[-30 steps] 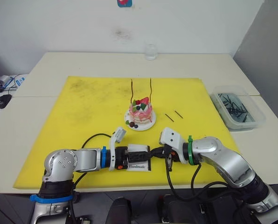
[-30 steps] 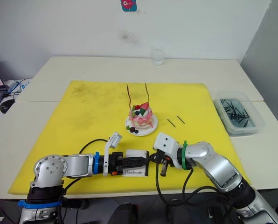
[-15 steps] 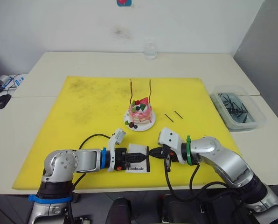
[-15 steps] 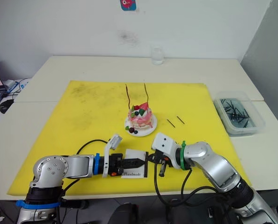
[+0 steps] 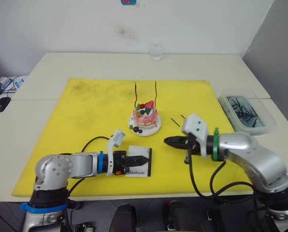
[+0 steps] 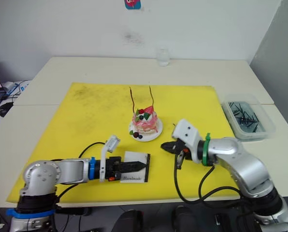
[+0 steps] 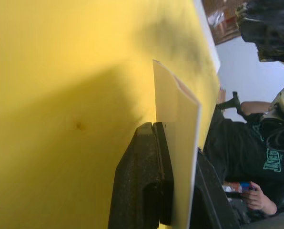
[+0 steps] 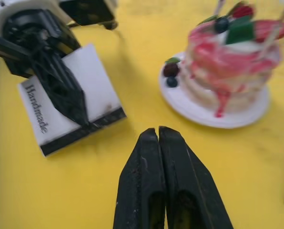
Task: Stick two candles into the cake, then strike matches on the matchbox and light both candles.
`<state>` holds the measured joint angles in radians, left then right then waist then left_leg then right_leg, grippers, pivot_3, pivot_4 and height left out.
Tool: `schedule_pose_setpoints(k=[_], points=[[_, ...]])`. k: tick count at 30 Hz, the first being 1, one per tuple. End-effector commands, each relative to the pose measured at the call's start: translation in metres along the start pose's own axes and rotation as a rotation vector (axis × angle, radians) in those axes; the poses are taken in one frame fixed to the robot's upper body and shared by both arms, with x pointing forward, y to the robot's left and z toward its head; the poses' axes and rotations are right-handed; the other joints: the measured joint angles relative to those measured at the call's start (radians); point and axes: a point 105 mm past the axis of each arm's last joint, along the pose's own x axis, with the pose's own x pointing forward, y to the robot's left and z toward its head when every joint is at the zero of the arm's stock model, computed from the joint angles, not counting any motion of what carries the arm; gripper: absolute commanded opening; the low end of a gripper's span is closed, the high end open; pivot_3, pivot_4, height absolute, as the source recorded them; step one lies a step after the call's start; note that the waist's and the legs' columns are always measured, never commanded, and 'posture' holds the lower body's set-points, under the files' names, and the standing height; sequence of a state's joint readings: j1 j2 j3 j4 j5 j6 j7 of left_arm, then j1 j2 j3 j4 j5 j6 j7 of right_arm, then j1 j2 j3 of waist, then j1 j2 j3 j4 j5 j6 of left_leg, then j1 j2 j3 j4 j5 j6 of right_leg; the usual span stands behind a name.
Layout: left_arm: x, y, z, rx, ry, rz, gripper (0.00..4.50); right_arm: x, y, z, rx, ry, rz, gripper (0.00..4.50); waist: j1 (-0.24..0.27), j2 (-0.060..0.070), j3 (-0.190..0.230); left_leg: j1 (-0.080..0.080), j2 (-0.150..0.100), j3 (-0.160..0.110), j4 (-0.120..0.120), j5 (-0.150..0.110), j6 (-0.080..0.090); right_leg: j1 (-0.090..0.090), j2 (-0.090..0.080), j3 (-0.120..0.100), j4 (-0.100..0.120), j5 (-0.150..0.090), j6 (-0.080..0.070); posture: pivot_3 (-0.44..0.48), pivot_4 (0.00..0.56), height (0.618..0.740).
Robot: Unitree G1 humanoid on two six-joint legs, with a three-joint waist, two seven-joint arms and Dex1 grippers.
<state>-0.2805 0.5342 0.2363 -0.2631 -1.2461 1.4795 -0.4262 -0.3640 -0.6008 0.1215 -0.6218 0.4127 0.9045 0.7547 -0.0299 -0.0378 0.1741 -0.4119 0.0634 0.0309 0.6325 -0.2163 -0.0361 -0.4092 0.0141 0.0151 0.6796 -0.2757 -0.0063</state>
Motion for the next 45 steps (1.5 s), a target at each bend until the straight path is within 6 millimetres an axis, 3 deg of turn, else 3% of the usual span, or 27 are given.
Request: schedule_pose_setpoints(k=[1, 5, 8, 14, 20, 27, 31, 38, 45], points=[[-0.008, -0.016, 0.008, 0.055, -0.046, -0.059, 0.00, -0.008, -0.009, 0.012, -0.017, -0.080, -0.093, 1.31, 0.000, 0.000, 0.000, 0.000, 0.000, 0.001, -0.001, 0.000, 0.000, -0.001, -0.001, 0.001, 0.000, 0.000, 0.000, 0.000, 0.150, 0.729], [-0.017, -0.017, 0.018, 0.093, -0.105, -0.026, 0.00, 0.000, -0.038, 0.002, -0.087, -0.111, -0.290, 2.80, 0.000, 0.000, 0.000, -0.003, -0.001, 0.001, -0.001, 0.000, 0.000, -0.003, -0.001, 0.001, 0.000, 0.000, 0.001, 0.000, 0.150, 0.729], [-0.021, -0.013, 0.019, 0.109, -0.117, 0.013, 0.00, 0.013, -0.048, -0.012, -0.087, -0.125, -0.349, 3.84, 0.000, 0.000, 0.000, -0.003, -0.001, 0.001, -0.001, 0.000, 0.000, -0.003, -0.001, 0.001, 0.000, 0.000, 0.001, 0.000, 0.150, 0.729], [-0.024, -0.011, 0.020, 0.120, -0.127, 0.038, 0.00, 0.035, -0.068, -0.036, 0.008, -0.139, -0.435, 3.84, 0.001, 0.000, 0.000, -0.004, -0.001, 0.001, -0.001, 0.000, 0.000, -0.004, -0.001, 0.001, 0.000, 0.000, 0.001, 0.000, 0.150, 0.729], [-0.024, -0.011, 0.018, 0.126, -0.128, 0.045, 0.00, 0.043, -0.087, -0.047, 0.101, -0.152, -0.503, 3.84, 0.000, 0.000, 0.000, -0.004, -0.001, 0.002, -0.001, 0.000, -0.001, -0.004, -0.001, 0.001, 0.001, 0.000, 0.000, 0.000, 0.150, 0.729], [-0.024, -0.012, 0.017, 0.131, -0.134, 0.042, 0.00, 0.046, -0.087, -0.059, 0.125, -0.107, -0.505, 3.84, 0.001, 0.000, 0.000, -0.004, 0.000, 0.002, -0.001, 0.001, -0.001, -0.004, -0.001, 0.001, 0.001, 0.000, 0.000, 0.000, 0.150, 0.729], [-0.024, -0.012, 0.016, 0.130, -0.137, 0.044, 0.00, 0.051, -0.085, -0.058, 0.112, -0.079, -0.518, 2.69, 0.001, 0.000, 0.000, -0.004, 0.000, 0.002, -0.001, 0.001, -0.001, -0.004, -0.001, 0.001, 0.001, 0.000, 0.000, 0.000, 0.150, 0.729], [-0.021, -0.010, 0.015, 0.122, -0.135, 0.051, 0.00, 0.053, -0.085, -0.065, 0.135, -0.001, -0.577, 0.18, 0.001, 0.000, 0.000, -0.003, 0.000, 0.001, -0.001, 0.001, -0.002, -0.003, -0.001, 0.001, 0.001, 0.000, 0.000, 0.000, 0.150, 0.729], [-0.019, -0.007, 0.013, 0.114, -0.131, 0.057, 0.00, 0.052, -0.082, -0.053, 0.158, -0.050, -0.566, 0.08, 0.001, 0.000, 0.000, -0.003, -0.001, 0.001, 0.000, 0.001, -0.002, -0.003, -0.001, 0.001, 0.001, 0.000, 0.001, 0.000, 0.150, 0.729]])
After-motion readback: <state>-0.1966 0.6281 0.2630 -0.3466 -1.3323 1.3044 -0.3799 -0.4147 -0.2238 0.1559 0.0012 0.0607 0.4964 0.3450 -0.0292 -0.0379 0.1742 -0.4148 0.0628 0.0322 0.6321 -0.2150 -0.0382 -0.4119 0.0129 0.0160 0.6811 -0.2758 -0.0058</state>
